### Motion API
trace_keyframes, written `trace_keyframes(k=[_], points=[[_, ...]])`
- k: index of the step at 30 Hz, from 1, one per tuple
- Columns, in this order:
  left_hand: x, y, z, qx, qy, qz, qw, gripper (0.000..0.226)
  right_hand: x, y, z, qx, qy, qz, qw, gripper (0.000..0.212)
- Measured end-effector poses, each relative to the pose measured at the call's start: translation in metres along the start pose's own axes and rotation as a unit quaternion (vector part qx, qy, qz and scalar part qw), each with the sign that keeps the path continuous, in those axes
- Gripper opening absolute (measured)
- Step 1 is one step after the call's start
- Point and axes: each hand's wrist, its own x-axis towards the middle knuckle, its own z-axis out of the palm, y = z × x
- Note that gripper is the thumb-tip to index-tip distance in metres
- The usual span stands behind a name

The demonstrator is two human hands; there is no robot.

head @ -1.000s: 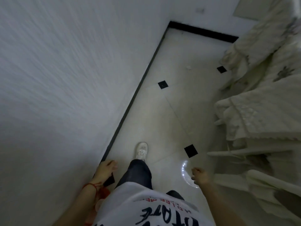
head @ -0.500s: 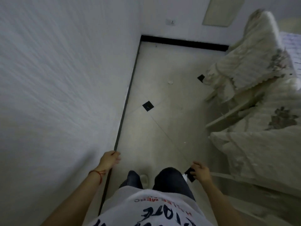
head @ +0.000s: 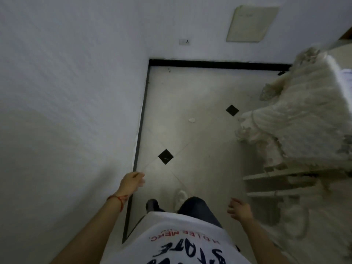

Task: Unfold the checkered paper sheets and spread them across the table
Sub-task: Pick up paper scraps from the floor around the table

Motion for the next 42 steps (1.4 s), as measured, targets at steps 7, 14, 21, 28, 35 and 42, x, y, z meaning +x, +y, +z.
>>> trace_keyframes(k=[7,14,21,28,35,42], points=[[0.066,0.068,-0.014,0.003,0.015,-0.044,0.999,0.019,0.051,-0.190,0.034,-0.003,-0.023,-0.071,0.997,0.030],[0.188,0.186,-0.034,0.015,0.002,-0.064,0.998,0.016,0.127,-0.320,0.060,0.008,0.000,-0.059,0.998,0.030],[0.296,0.368,-0.026,0.081,-0.064,0.005,0.995,0.022,0.183,-0.410,0.073,0.011,-0.010,0.013,1.000,0.030],[0.395,0.484,0.033,0.137,-0.098,0.049,0.985,0.031,0.254,-0.471,0.094,-0.018,-0.019,0.025,0.999,0.031],[0.502,0.454,0.113,0.111,-0.080,0.004,0.991,0.030,0.385,-0.488,0.136,-0.133,-0.066,0.024,0.989,0.032],[0.598,0.342,0.182,0.061,-0.060,-0.088,0.992,0.017,0.559,-0.472,0.193,-0.259,-0.072,-0.051,0.962,0.034]])
